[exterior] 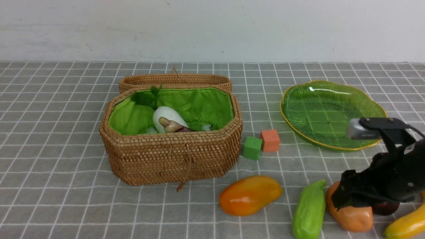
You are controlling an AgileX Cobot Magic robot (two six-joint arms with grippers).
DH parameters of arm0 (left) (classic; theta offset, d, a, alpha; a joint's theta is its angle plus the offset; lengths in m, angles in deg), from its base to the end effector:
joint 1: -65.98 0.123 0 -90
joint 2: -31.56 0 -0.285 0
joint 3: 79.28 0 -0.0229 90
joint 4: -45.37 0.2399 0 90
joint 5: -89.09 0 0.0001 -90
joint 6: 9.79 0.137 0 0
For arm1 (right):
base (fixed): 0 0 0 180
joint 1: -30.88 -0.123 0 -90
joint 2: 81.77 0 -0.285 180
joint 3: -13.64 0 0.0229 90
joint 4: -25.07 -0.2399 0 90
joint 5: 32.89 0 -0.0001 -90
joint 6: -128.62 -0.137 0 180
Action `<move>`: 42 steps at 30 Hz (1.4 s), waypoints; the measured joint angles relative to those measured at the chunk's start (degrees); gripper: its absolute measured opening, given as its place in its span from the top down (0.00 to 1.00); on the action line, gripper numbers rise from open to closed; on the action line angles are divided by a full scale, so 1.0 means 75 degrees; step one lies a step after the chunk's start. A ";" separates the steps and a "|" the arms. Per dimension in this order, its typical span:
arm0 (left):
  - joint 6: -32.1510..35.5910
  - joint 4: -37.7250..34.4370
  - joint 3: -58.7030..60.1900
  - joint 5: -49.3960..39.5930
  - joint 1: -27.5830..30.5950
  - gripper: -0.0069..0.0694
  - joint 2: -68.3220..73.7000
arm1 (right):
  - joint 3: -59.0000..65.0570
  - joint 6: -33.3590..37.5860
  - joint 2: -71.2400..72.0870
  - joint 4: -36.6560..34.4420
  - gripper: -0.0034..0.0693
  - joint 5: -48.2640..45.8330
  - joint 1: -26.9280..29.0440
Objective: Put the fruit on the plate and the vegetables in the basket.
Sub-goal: Use the right arm to grab a potato and put it into the left basket
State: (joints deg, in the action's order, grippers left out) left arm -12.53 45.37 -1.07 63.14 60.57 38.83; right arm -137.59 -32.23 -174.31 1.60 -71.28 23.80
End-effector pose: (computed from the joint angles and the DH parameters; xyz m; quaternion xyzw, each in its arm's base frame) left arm 0.0818 -0.0077 0.1507 0.0192 0.8260 -0.0400 0.5619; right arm 0.2743 0.0682 0.1801 -0.0875 0.9692 0.1334 0.1876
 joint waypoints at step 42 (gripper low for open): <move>0.0000 0.0000 0.0000 0.0000 0.0000 0.84 0.0000 | -0.0653 -0.0568 -0.0986 0.0266 0.12 -0.0506 -0.0206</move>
State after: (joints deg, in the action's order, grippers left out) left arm -12.53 45.37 -1.07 63.14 60.57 38.83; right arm -142.49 -36.49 -181.70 3.59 -75.08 22.26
